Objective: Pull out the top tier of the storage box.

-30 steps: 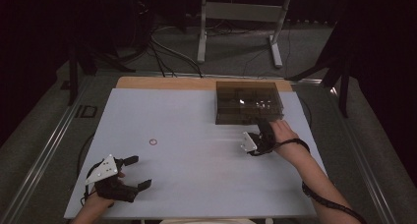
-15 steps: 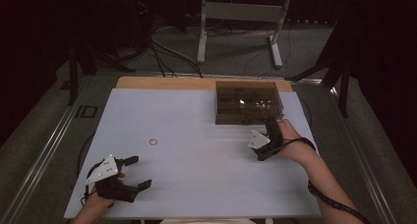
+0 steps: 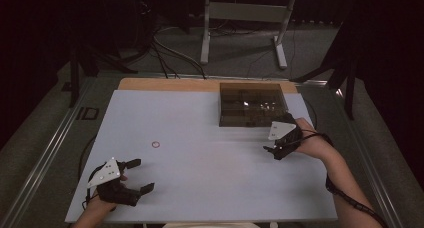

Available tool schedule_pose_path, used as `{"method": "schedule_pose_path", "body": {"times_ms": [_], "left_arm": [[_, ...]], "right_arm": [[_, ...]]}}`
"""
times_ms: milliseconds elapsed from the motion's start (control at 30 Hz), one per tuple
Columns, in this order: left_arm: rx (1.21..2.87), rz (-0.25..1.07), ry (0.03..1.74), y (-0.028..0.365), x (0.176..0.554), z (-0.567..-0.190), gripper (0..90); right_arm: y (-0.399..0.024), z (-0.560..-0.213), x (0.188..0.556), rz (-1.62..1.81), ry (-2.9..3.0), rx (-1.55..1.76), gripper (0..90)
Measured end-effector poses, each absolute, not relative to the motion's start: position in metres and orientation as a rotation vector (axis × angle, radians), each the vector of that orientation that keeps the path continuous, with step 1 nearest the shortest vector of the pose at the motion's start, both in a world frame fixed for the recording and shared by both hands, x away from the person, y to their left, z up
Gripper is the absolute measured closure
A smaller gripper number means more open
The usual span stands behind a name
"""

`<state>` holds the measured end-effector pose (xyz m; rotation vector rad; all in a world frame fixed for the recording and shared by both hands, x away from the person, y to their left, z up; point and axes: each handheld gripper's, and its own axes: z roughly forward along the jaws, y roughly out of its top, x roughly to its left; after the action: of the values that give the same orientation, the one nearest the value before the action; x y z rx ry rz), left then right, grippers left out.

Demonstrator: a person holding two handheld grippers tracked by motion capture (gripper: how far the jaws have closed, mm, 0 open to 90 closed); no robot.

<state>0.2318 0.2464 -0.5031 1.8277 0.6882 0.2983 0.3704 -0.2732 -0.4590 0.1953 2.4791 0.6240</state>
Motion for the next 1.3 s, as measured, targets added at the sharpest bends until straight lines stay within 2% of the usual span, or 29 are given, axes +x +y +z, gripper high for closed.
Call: {"method": "schedule_pose_path", "body": {"times_ms": [900, 1233, 1300], "left_arm": [[1.829, 0.296, 0.695, 0.247, 0.232, -0.504, 5.2], [1.821, 0.284, 0.706, 0.247, 0.233, -0.504, 5.2], [1.819, 0.284, 0.706, 0.247, 0.233, -0.504, 5.2]], "right_arm": [[-0.303, -0.415, 0.425, 0.891, 2.722, 0.276, 7.4], [-0.294, -0.410, 0.439, 0.799, 2.845, 0.248, 17.6], [-0.290, -0.411, 0.438, 0.780, 2.829, 0.232, 27.8]]}}
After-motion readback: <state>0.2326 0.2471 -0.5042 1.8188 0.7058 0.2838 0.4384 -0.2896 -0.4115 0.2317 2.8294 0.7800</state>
